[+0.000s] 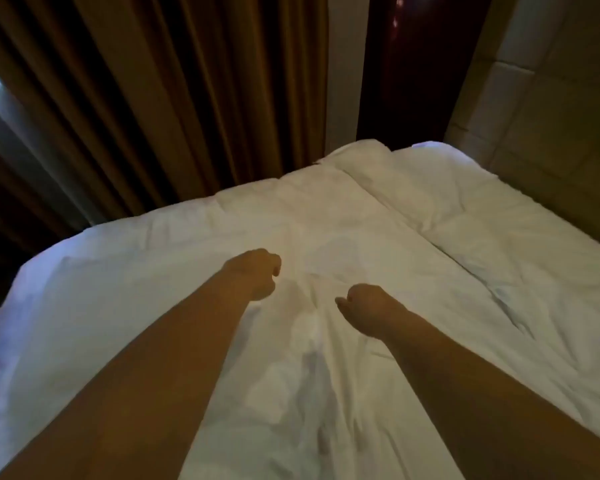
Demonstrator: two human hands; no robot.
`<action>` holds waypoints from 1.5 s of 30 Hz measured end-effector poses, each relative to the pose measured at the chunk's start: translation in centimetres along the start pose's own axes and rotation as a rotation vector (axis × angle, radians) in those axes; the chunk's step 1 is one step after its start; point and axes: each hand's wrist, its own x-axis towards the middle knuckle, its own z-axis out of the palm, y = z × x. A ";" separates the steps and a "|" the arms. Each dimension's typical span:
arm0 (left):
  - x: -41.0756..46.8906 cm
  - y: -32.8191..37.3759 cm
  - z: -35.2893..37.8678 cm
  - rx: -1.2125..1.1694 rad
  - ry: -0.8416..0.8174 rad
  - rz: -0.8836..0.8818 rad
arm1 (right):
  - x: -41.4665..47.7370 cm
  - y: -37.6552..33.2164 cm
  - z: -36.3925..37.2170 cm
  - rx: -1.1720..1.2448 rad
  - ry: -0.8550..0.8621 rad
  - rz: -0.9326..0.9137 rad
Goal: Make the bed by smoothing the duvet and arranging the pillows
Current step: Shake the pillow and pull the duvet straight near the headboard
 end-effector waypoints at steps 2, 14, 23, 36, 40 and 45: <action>4.4 -0.5 1.6 0.242 0.020 0.171 | 4.0 -0.4 2.3 0.043 -0.086 0.038; 16.2 -1.9 10.6 0.928 -0.281 0.625 | 11.1 -7.6 12.5 0.628 -0.545 0.415; 11.0 0.2 -3.9 0.749 0.089 0.224 | 8.1 -8.2 -1.7 0.538 -0.179 0.071; -3.8 32.0 -28.7 0.435 0.877 0.087 | -13.6 12.5 -34.3 0.026 0.647 0.112; -6.9 41.4 -32.1 0.293 1.036 0.120 | -20.4 19.1 -39.8 -0.147 0.869 0.110; -5.5 48.4 -32.8 0.049 0.952 0.111 | -22.7 26.1 -43.4 -0.199 0.907 0.153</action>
